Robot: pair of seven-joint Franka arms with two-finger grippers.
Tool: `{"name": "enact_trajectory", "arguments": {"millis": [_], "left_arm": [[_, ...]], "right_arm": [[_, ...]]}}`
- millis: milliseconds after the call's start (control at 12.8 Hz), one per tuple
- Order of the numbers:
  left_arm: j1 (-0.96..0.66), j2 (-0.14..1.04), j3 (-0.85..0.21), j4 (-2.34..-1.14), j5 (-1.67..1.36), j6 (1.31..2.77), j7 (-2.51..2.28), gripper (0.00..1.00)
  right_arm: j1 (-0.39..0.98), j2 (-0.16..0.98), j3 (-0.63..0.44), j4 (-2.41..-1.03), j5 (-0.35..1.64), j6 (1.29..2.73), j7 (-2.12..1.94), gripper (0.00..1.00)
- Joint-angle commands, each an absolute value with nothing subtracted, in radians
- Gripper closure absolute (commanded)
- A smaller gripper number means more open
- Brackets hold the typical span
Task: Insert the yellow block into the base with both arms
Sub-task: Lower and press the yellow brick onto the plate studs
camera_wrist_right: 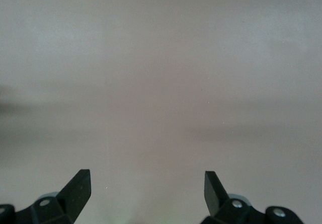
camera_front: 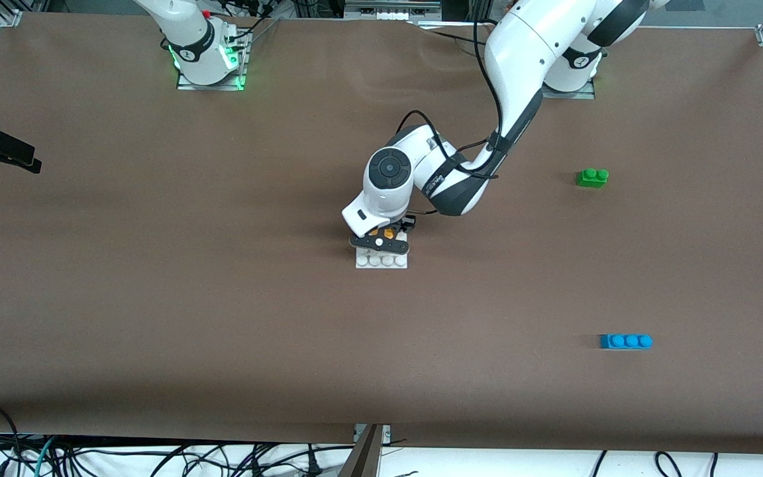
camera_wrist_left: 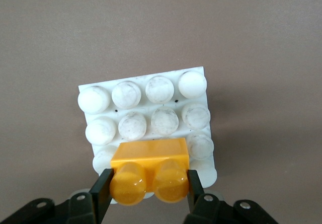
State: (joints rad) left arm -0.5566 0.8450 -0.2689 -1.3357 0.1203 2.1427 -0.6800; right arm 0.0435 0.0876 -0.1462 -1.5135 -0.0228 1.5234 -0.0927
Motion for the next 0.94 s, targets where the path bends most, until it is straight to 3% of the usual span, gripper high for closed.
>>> {"name": "enact_trajectory", "arguments": {"millis": [0,469,625,860], "left_arm": [[-0.577,0.847,-0.255,-1.331,0.129,2.135,-0.686,0.73],[-0.578,0.856,-0.253,-1.331,0.129,2.135,-0.684,0.68],[-0.578,0.857,-0.253,-1.331,0.127,2.137,-0.686,0.61],[-0.578,0.870,-0.253,-1.330,0.129,2.140,-0.684,0.61]], "right_arm": [[0.043,0.086,-0.144,-1.508,-0.034,1.520,-0.103,0.00],[0.043,0.086,-0.144,-1.508,-0.034,1.520,-0.103,0.00],[0.043,0.086,-0.144,-1.508,-0.034,1.520,-0.103,0.00],[0.043,0.086,-0.144,-1.508,-0.034,1.520,-0.101,0.00]]}}
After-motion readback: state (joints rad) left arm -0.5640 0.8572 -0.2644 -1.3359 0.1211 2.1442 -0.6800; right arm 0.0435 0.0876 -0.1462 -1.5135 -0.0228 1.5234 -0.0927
